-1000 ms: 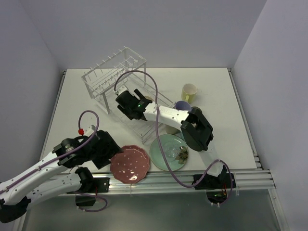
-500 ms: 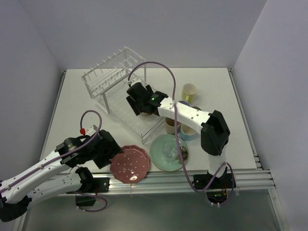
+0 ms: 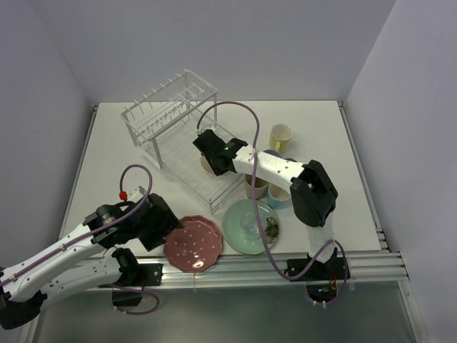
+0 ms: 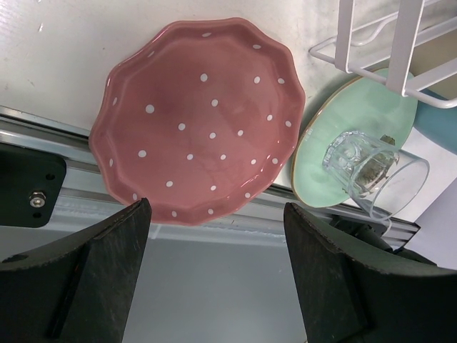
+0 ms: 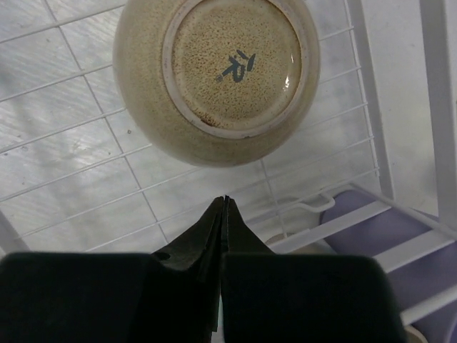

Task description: Load the mixed dishes into the dish rack

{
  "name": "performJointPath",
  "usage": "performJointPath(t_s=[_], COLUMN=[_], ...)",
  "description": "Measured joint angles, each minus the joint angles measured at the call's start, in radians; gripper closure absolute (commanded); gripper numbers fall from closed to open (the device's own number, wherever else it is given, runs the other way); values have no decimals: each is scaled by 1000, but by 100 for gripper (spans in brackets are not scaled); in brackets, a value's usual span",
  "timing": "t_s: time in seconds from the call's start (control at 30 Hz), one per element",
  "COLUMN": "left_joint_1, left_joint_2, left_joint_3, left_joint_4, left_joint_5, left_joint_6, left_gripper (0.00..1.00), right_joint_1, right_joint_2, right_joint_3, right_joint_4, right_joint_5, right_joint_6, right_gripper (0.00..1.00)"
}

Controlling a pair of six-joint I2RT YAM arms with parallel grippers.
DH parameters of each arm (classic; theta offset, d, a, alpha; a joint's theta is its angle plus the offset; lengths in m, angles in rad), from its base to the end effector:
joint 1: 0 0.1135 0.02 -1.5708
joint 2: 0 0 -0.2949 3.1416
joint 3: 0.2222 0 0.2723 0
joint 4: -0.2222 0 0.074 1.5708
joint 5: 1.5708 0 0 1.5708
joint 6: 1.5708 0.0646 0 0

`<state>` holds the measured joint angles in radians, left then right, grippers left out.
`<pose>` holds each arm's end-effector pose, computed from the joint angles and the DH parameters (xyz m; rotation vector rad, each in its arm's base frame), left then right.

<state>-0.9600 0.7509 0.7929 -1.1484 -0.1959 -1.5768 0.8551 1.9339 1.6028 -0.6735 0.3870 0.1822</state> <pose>0.0842 -0.0983 0.2630 -0.9016 2.6183 -0.5439 0.3250 0.3366 0.2466 -0.6811 2.3732 -0.0640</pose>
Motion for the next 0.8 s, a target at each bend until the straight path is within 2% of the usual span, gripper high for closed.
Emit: performJointPath(t_s=[0.33,0.67,0.8], left_joint_1=[0,0,0], left_joint_2=[24,48,46], left_joint_3=[-2,-3,-3], left_joint_4=[15,19,7], left_joint_5=[18,35,39], left_joint_6=[0,-3,-9], left_gripper=[19,19,19], right_joint_1=[-69,-97,-97], right_joint_2=[116,344,351], right_joint_3=[44,368,360], right_joint_4=[-1,46,100], right_joint_5=[-35,-124,-154], right_joint_6=[-7,-6,34], right_gripper=[100,100,100])
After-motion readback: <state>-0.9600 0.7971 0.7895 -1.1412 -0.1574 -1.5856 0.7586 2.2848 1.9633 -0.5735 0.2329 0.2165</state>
